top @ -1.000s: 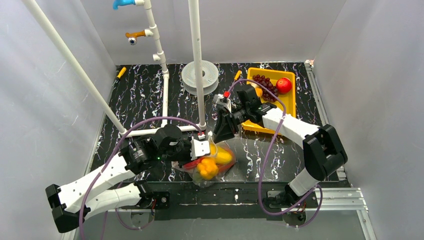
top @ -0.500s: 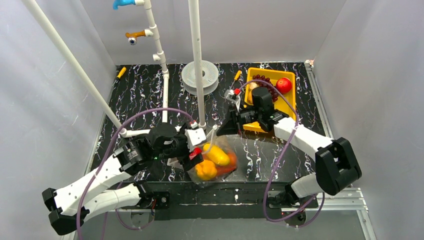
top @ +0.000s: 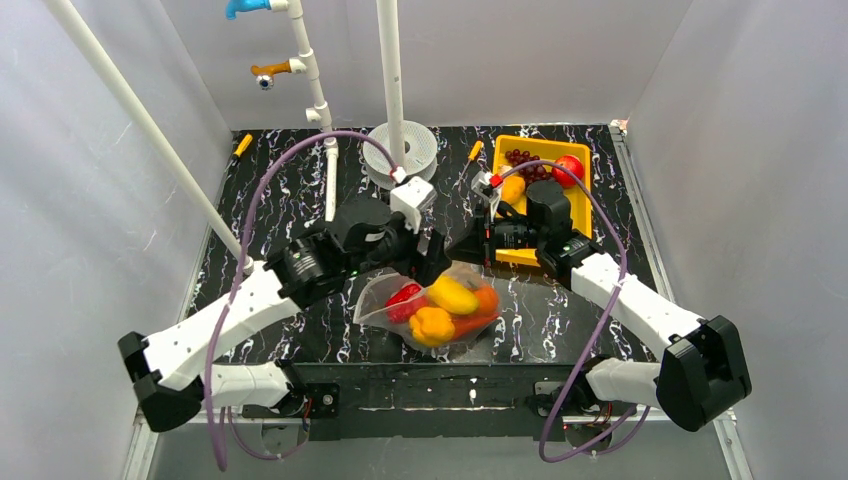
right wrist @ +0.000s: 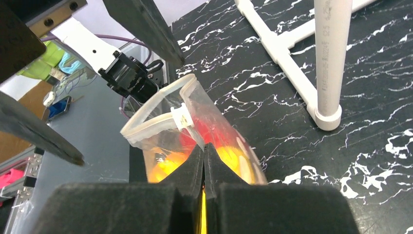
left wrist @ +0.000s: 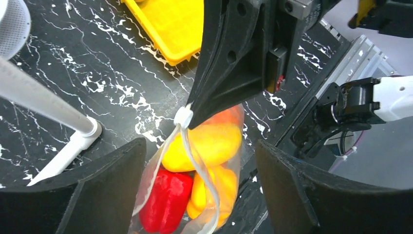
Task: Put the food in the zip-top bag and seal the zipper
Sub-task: Zip the zipper food storage bag at the center of the board.
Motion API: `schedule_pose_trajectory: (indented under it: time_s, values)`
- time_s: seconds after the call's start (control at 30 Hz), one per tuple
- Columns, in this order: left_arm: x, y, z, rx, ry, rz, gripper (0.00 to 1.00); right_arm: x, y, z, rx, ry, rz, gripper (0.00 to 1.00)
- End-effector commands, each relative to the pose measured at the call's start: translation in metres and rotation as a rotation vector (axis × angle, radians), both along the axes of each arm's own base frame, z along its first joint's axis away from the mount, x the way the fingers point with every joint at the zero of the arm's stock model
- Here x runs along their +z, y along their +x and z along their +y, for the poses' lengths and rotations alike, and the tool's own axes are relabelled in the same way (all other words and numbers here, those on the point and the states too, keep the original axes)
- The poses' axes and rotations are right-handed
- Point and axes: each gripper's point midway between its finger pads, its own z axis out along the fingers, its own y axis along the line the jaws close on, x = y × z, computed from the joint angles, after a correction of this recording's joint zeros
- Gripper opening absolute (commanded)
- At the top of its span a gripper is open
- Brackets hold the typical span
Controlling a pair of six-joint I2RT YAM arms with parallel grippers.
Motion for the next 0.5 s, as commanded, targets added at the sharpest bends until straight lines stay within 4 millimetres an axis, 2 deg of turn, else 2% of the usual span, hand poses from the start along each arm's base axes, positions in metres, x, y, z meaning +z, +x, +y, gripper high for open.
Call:
schedule_pose_trajectory:
  time_s: [0.0,0.17,0.27,0.37,0.47]
  values:
    - [0.011,0.007,-0.017,0.004,-0.062,0.018,0.76,0.01,0.002,0.0,-0.021,0.015,0.001,0.01]
    - [0.006,0.011,-0.019,-0.03,-0.046,-0.048,0.6,0.011,-0.003,-0.001,-0.002,0.021,0.007,0.01]
    - [0.004,0.015,-0.016,-0.035,-0.025,-0.086,0.55,0.012,-0.006,0.0,0.02,0.025,0.005,0.01]
    - [0.004,0.01,-0.025,-0.1,-0.034,-0.077,0.34,0.012,-0.007,0.0,0.035,0.026,0.008,0.01]
    - [-0.003,0.007,-0.031,-0.135,-0.021,-0.048,0.27,0.014,-0.005,0.001,0.027,0.025,0.02,0.01]
